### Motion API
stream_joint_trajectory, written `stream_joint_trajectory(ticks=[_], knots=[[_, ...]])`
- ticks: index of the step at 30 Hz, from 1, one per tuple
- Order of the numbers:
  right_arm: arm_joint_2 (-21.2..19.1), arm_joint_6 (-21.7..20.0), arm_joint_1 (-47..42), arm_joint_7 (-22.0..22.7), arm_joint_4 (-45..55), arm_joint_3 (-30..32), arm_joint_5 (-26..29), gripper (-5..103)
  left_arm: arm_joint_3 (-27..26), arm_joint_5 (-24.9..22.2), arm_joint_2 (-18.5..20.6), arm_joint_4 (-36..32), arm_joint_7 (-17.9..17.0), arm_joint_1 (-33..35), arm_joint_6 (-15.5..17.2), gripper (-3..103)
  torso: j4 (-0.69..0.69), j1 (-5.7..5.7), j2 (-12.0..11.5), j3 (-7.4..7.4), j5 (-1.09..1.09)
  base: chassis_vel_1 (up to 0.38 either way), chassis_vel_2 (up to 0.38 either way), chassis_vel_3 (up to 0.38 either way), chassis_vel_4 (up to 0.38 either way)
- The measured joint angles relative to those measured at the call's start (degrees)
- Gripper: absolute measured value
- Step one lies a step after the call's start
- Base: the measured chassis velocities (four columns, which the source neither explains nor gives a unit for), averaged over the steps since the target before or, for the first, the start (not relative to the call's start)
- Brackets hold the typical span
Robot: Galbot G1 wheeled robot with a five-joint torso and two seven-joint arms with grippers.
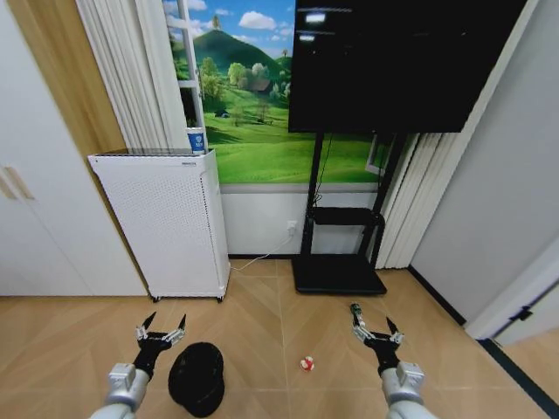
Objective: Pick up the trash bin and place the garbage on the floor into it.
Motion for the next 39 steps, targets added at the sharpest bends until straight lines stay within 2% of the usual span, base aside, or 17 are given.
stream_joint_trajectory(ticks=[1,4,6,9,24,32,36,39], knots=[[0.1,0.0,-0.2,0.0,0.0,0.0,0.0,100,-0.3,0.5,-0.1,-0.2,-0.6,0.1,-0.4,95,0.01,-0.01,0.0,0.0,0.08,-0.052,0.081,-0.003,-0.005],[0.4,0.0,-0.6,0.1,0.3,0.1,-0.1,100,-0.7,2.2,-0.1,-0.5,-1.2,0.1,-1.7,98,0.0,-0.06,0.0,-0.02,-0.03,-0.034,-0.018,-0.002,-0.004],[0.7,0.1,-1.0,0.1,0.3,0.1,-0.3,100,-0.9,2.4,0.1,-0.9,-1.5,-0.1,-2.2,99,0.0,-0.09,0.0,-0.03,0.06,0.083,-0.063,-0.058,0.04],[1.0,0.2,-1.2,0.1,0.3,0.1,-0.4,100,-1.0,2.2,0.4,-1.1,-1.6,-0.2,-2.3,100,0.0,-0.1,0.0,-0.04,0.0,0.072,-0.067,-0.055,0.059],[1.9,0.8,-2.6,0.1,0.6,0.1,-0.6,100,-1.3,1.4,0.2,-1.5,-2.2,0.4,-2.6,100,0.0,-0.13,-0.2,-0.13,0.02,0.0,0.0,0.0,0.0],[2.8,1.2,-3.3,0.1,0.3,0.5,-1.1,100,-1.7,1.6,0.4,-0.1,-2.0,1.1,-4.2,100,-0.01,-0.92,-2.0,-1.2,0.02,0.0,0.0,0.0,0.0],[3.0,1.3,-3.3,0.2,0.2,0.6,-1.1,100,-2.1,1.7,0.6,1.4,-1.4,1.6,-6.0,102,0.01,-1.39,-3.1,-1.86,0.02,0.0,0.0,0.0,0.0],[3.0,1.4,-3.5,0.3,0.0,0.8,-1.2,100,-2.2,1.8,0.4,2.2,-0.9,1.7,-6.9,100,0.0,-1.73,-4.0,-2.33,0.02,0.0,0.0,0.0,0.0]])
